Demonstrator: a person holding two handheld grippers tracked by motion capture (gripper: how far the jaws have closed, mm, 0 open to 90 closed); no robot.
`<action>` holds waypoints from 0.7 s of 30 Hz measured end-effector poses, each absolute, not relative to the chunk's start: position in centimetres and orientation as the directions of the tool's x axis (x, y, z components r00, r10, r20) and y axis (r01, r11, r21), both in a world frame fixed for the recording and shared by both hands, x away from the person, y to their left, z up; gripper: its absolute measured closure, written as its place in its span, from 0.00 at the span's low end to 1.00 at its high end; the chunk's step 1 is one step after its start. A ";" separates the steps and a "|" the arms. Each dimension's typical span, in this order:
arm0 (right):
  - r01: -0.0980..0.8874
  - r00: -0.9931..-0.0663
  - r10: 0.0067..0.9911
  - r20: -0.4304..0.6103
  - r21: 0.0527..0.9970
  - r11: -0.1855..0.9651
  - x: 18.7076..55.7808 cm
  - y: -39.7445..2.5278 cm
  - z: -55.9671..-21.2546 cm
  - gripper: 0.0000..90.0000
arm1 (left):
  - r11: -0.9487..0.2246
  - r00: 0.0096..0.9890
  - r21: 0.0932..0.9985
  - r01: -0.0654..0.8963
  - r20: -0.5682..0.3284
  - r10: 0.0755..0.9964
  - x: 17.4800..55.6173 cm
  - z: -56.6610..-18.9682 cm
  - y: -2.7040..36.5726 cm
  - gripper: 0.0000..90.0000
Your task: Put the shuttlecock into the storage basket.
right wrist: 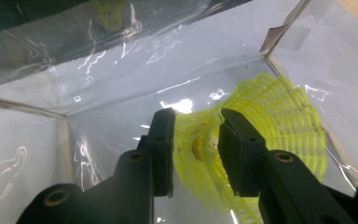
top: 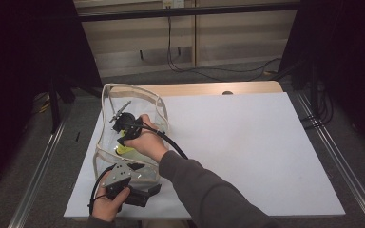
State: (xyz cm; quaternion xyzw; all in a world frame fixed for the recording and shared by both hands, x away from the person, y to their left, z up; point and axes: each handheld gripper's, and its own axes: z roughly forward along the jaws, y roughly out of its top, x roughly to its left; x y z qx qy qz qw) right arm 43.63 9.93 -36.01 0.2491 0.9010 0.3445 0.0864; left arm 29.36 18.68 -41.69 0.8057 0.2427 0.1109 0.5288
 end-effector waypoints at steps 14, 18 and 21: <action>0.418 -0.830 0.557 0.022 0.685 0.596 43.9 9.0 -35.0 0.55 | -0.331 0.857 0.906 0.265 -0.064 0.512 29.4 -41.6 18.8 0.04; 0.427 -0.818 0.574 0.025 0.695 0.579 43.9 8.7 -34.6 0.52 | -0.325 0.855 0.907 0.270 -0.071 0.513 29.3 -41.6 18.7 0.04; 0.438 -0.812 0.582 0.035 0.696 0.569 44.1 8.4 -34.5 0.50 | -0.327 0.855 0.906 0.269 -0.068 0.514 29.3 -41.5 18.8 0.04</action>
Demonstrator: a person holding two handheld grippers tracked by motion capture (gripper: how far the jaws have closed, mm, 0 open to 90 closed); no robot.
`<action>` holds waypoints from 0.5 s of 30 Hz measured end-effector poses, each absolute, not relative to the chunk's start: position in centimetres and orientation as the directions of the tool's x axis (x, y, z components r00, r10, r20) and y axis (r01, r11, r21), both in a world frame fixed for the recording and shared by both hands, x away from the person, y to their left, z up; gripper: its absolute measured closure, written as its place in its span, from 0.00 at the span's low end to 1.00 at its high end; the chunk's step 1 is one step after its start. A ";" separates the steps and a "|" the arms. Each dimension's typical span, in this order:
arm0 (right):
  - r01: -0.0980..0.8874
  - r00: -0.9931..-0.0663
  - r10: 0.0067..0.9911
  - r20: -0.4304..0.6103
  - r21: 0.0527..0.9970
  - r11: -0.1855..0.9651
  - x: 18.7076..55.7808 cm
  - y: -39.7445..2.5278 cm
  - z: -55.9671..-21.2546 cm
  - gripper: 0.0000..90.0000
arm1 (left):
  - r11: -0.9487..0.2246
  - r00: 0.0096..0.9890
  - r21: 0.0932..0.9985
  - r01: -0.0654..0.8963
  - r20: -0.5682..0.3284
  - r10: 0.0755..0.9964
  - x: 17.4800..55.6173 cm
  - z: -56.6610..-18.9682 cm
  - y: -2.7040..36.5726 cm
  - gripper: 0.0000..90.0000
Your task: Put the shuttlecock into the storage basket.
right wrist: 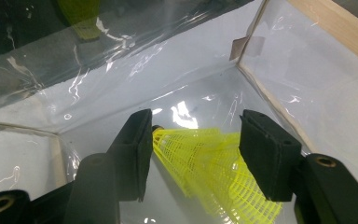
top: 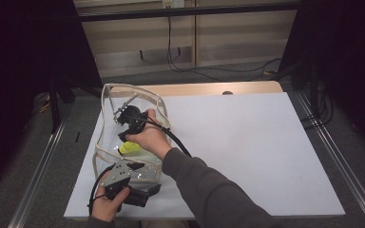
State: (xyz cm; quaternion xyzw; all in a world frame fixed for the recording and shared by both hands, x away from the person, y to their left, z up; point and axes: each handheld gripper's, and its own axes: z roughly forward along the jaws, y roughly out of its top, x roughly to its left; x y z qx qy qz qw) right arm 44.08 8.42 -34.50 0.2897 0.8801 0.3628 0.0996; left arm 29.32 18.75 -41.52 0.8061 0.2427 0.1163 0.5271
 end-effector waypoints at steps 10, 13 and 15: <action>0.447 -0.809 0.587 0.045 0.696 0.562 44.2 7.9 -33.9 0.44 | -0.321 0.856 0.908 0.268 -0.071 0.513 29.3 -41.5 18.7 0.04; 0.445 -0.806 0.591 0.044 0.703 0.555 44.2 7.7 -33.5 0.44 | -0.325 0.855 0.907 0.267 -0.067 0.514 29.3 -41.5 18.7 0.04; 0.440 -0.808 0.587 0.040 0.704 0.558 44.2 7.5 -33.3 0.43 | -0.322 0.857 0.908 0.267 -0.071 0.510 29.4 -41.5 18.7 0.04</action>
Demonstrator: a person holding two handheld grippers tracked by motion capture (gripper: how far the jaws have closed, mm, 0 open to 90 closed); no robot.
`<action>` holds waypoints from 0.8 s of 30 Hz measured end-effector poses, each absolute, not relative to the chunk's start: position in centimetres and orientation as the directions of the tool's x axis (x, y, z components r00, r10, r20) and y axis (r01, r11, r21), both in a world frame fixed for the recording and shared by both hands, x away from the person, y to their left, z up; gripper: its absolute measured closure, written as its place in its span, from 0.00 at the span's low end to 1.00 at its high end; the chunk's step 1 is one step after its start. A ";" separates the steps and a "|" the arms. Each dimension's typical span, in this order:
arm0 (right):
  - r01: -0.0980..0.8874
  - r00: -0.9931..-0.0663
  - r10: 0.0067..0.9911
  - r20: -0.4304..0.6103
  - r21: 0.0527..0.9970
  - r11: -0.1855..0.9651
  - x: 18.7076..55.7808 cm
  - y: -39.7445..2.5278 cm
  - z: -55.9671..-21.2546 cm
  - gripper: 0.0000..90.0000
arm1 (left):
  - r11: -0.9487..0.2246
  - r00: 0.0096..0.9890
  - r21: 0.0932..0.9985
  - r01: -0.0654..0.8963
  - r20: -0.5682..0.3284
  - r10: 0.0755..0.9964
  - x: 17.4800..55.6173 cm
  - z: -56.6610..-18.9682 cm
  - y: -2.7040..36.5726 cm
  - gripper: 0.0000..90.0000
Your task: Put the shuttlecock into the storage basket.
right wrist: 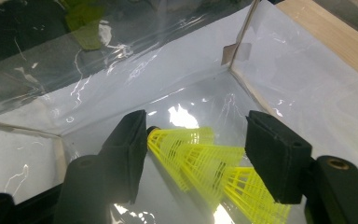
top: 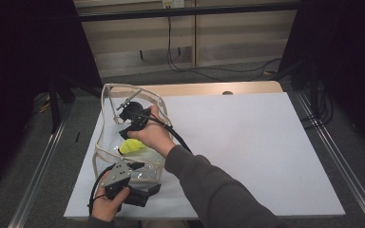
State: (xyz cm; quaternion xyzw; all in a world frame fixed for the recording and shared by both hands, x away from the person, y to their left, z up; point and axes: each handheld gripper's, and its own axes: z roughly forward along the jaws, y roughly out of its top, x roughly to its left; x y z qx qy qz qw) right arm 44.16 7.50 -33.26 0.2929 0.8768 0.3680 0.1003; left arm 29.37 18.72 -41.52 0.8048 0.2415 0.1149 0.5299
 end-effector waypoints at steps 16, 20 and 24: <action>0.440 -0.821 0.567 0.072 0.713 0.546 43.2 6.3 -31.8 0.26 | -0.318 0.857 0.910 0.267 -0.072 0.511 29.5 -41.5 18.7 0.04; 0.429 -0.830 0.553 0.071 0.716 0.551 42.8 6.0 -31.6 0.23 | -0.319 0.858 0.910 0.266 -0.072 0.509 29.7 -41.5 18.7 0.04; 0.427 -0.838 0.538 0.090 0.721 0.546 42.5 5.5 -31.3 0.21 | -0.322 0.859 0.910 0.262 -0.068 0.508 29.6 -41.6 18.7 0.04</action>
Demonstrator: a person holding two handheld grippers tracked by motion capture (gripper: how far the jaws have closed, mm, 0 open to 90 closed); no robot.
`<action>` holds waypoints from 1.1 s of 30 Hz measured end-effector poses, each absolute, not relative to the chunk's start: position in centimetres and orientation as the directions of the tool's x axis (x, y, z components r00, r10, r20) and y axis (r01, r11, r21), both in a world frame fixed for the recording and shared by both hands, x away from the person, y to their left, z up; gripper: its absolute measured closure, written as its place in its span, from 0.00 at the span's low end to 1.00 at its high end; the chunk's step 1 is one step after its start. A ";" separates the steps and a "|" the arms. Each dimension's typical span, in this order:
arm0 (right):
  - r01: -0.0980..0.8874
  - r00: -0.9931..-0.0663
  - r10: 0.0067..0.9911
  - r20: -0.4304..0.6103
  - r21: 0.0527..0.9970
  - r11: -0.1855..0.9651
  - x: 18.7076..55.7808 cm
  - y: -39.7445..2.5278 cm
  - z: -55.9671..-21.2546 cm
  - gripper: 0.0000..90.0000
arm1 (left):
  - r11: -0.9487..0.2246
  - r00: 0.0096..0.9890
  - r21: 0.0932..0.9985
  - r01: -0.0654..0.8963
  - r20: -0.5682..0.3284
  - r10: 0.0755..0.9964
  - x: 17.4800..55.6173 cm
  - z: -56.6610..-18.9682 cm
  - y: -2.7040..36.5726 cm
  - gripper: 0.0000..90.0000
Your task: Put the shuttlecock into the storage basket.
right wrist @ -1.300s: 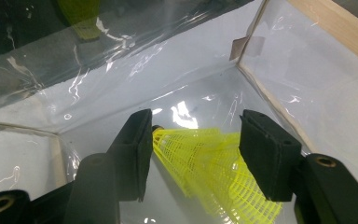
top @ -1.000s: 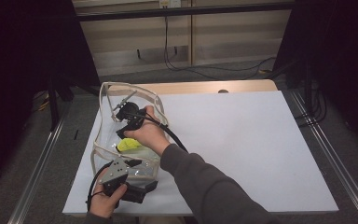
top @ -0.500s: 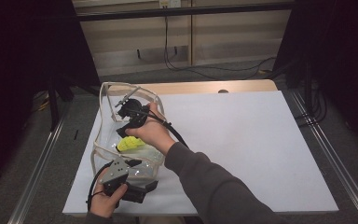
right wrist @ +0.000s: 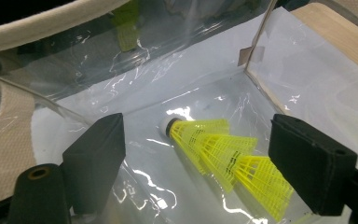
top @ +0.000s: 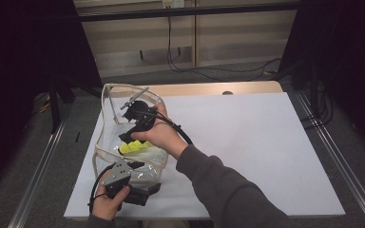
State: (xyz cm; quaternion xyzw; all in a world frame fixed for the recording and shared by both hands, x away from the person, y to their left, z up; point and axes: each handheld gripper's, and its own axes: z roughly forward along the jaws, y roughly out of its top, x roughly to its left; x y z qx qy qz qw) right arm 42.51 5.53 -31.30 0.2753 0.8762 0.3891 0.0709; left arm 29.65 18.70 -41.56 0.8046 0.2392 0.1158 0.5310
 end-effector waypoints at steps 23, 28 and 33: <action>0.402 -0.870 0.477 0.123 0.737 0.544 40.4 2.3 -30.0 0.12 | -0.333 0.855 0.905 0.265 -0.061 0.515 29.3 -41.4 18.7 0.04; 0.390 -0.878 0.464 0.121 0.744 0.543 40.1 1.6 -29.6 0.11 | -0.335 0.855 0.904 0.265 -0.060 0.514 29.3 -41.5 18.7 0.04; 0.385 -0.883 0.451 0.126 0.744 0.546 39.8 0.9 -29.5 0.11 | -0.334 0.854 0.904 0.268 -0.062 0.516 29.3 -41.5 18.7 0.04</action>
